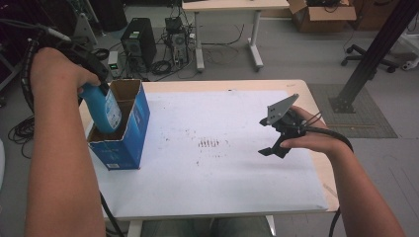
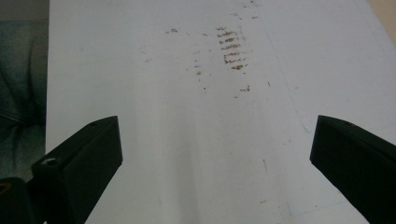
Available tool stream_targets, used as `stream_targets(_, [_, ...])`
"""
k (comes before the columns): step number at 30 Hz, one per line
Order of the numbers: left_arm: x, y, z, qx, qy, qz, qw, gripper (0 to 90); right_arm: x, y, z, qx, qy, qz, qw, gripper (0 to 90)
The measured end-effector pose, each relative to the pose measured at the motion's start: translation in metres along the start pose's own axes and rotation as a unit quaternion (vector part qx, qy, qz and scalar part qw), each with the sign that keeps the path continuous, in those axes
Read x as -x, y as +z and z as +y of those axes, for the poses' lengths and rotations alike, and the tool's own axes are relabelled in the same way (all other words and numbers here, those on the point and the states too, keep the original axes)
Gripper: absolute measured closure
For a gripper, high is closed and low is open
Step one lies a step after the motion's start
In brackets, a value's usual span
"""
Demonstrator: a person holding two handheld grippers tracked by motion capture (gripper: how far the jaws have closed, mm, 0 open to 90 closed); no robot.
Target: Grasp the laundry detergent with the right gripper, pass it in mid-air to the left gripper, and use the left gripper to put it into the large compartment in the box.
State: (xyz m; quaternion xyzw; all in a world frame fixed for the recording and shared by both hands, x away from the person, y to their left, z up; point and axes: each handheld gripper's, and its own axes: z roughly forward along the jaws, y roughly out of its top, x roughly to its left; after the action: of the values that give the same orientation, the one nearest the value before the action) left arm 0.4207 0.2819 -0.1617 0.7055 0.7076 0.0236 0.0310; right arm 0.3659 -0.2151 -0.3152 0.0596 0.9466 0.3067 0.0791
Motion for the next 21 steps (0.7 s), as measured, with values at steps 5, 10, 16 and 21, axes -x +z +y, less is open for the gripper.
stream_targets(5, [0.001,0.011,0.0,-0.001,0.005,0.001,1.0,39.7,0.0,0.002,0.001,0.0,-0.001,0.002,1.0,2.4])
stream_targets(10, [0.002,0.023,0.0,-0.005,0.01,0.005,0.9999,39.7,-0.001,0.004,0.001,-0.001,-0.002,0.004,1.0,2.4])
stream_targets(16, [0.001,0.037,0.0,-0.008,0.011,0.0,0.9999,39.7,-0.001,0.003,0.002,-0.003,-0.002,0.005,1.0,2.4])
stream_targets(21, [0.003,0.051,0.0,-0.014,0.01,-0.002,0.9998,39.7,-0.001,0.002,0.002,-0.004,0.0,0.005,1.0,2.4])
